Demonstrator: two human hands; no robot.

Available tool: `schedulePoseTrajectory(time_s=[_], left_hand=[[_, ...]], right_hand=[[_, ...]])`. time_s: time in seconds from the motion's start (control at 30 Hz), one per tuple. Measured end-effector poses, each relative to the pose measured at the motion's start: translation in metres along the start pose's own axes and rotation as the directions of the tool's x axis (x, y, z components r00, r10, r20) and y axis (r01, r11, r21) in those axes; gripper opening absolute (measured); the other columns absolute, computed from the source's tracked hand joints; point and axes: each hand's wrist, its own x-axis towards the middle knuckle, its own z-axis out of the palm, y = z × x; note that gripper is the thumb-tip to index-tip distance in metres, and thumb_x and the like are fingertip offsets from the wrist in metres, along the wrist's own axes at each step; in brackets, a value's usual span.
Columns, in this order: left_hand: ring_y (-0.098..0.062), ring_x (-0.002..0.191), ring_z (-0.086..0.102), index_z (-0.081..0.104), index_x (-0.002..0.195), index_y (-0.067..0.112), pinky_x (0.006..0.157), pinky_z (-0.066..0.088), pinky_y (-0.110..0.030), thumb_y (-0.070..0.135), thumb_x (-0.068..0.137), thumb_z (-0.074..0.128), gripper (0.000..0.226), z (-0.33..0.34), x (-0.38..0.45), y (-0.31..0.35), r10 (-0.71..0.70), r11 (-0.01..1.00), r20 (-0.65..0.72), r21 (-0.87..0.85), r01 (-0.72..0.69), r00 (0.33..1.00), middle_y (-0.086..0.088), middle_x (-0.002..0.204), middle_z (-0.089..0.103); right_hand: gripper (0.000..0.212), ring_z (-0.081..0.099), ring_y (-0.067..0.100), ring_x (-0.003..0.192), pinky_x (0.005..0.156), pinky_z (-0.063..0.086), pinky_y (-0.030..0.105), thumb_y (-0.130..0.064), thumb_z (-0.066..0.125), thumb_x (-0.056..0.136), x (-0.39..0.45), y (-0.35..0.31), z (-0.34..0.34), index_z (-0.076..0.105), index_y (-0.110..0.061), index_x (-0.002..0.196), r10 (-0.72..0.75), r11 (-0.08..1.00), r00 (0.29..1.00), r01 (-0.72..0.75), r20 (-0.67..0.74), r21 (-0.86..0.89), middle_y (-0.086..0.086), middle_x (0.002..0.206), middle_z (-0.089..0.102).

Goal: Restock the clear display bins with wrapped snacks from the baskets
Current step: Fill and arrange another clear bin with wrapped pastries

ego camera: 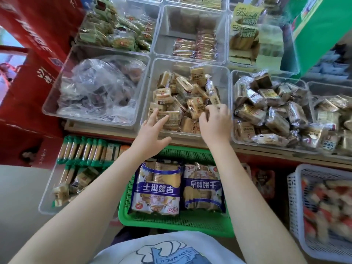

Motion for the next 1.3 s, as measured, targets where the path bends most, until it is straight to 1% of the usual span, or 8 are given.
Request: schedulePoseTrajectory(time_s=[0.07, 0.2, 0.37, 0.53, 0.63, 0.77, 1.07, 1.3], left_hand=[[-0.019, 0.149, 0.016, 0.042, 0.147, 0.033, 0.116, 0.024, -0.041, 0.036, 0.095, 0.061, 0.055, -0.013, -0.013, -0.006, 0.029, 0.994, -0.076, -0.1, -0.036, 0.997, 0.006, 0.165, 0.009], [-0.02, 0.132, 0.041, 0.063, 0.126, 0.02, 0.108, 0.035, -0.035, 0.026, 0.095, 0.06, 0.032, -0.026, -0.061, -0.057, -0.025, 0.995, -0.218, -0.103, 0.002, 0.976, -0.003, 0.141, 0.047], [-0.02, 0.107, 0.058, 0.062, 0.126, 0.016, 0.088, 0.044, -0.03, 0.024, 0.097, 0.056, 0.03, -0.026, -0.135, -0.164, -0.409, 0.906, -0.112, -0.164, 0.389, 0.906, -0.003, 0.127, 0.056], [-0.03, 0.105, 0.061, 0.065, 0.116, 0.021, 0.085, 0.054, -0.041, 0.037, 0.089, 0.061, 0.031, -0.013, -0.196, -0.266, -0.642, 0.764, 0.028, -0.052, 0.643, 0.766, -0.007, 0.115, 0.063], [-0.03, 0.117, 0.055, 0.059, 0.128, 0.02, 0.09, 0.052, -0.044, 0.051, 0.085, 0.066, 0.054, -0.001, -0.211, -0.295, -0.643, 0.761, 0.118, -0.019, 0.649, 0.757, -0.007, 0.131, 0.056], [-0.031, 0.11, 0.057, 0.048, 0.138, 0.022, 0.087, 0.053, -0.043, 0.069, 0.072, 0.07, 0.084, 0.009, -0.207, -0.299, -0.588, 0.808, 0.165, 0.077, 0.584, 0.792, -0.009, 0.122, 0.057], [-0.027, 0.101, 0.049, 0.046, 0.123, 0.017, 0.08, 0.048, -0.039, 0.048, 0.071, 0.077, 0.068, 0.018, -0.206, -0.284, -0.622, 0.777, -0.04, -0.149, 0.611, 0.782, -0.006, 0.11, 0.05], [-0.013, 0.093, 0.055, 0.044, 0.125, 0.024, 0.07, 0.048, -0.027, 0.048, 0.072, 0.079, 0.068, -0.025, -0.193, -0.231, -0.343, 0.906, -0.281, -0.351, 0.236, 0.896, 0.005, 0.12, 0.042]], right_hand=[[0.021, 0.055, 0.02, 0.103, 0.086, 0.046, 0.03, -0.02, 0.05, 0.1, -0.036, -0.021, 0.001, 0.068, -0.012, 0.104, -0.05, 0.969, 0.999, 0.052, -0.011, 0.243, 0.005, 0.108, 0.062], [0.019, 0.057, 0.006, 0.065, 0.06, 0.044, 0.022, -0.018, 0.05, 0.1, -0.107, -0.068, 0.03, 0.067, -0.015, 0.092, -0.154, 0.863, 0.963, 0.021, 0.223, 0.505, -0.006, 0.075, 0.064], [0.022, 0.047, 0.006, 0.056, 0.057, 0.036, 0.026, -0.027, 0.048, 0.102, -0.176, -0.113, 0.112, 0.066, -0.02, 0.093, -0.134, 0.908, 0.793, -0.141, 0.594, 0.394, -0.006, 0.07, 0.06], [0.022, 0.05, 0.007, 0.058, 0.059, 0.036, 0.026, -0.026, 0.049, 0.102, -0.215, -0.159, 0.153, 0.068, -0.018, 0.095, -0.133, 0.925, 0.711, -0.16, 0.69, 0.344, -0.006, 0.074, 0.062], [0.022, 0.045, 0.005, 0.054, 0.053, 0.034, 0.021, -0.025, 0.048, 0.102, -0.221, -0.184, 0.161, 0.067, -0.018, 0.092, -0.135, 0.935, 0.69, -0.15, 0.712, 0.322, -0.006, 0.073, 0.06], [0.022, 0.052, 0.01, 0.057, 0.059, 0.042, 0.027, -0.028, 0.046, 0.103, -0.219, -0.207, 0.17, 0.066, -0.022, 0.096, -0.12, 0.95, 0.688, -0.13, 0.715, 0.284, -0.004, 0.081, 0.065], [0.021, 0.066, 0.021, 0.083, 0.078, 0.055, 0.036, -0.026, 0.048, 0.101, -0.223, -0.221, 0.175, 0.067, -0.022, 0.094, -0.071, 0.946, 0.682, -0.186, 0.728, 0.267, -0.002, 0.087, 0.068], [0.022, 0.07, 0.02, 0.095, 0.088, 0.059, 0.047, -0.035, 0.048, 0.101, -0.202, -0.216, 0.159, 0.068, -0.026, 0.107, -0.024, 0.789, 0.628, -0.466, 0.778, 0.4, 0.001, 0.101, 0.072]])
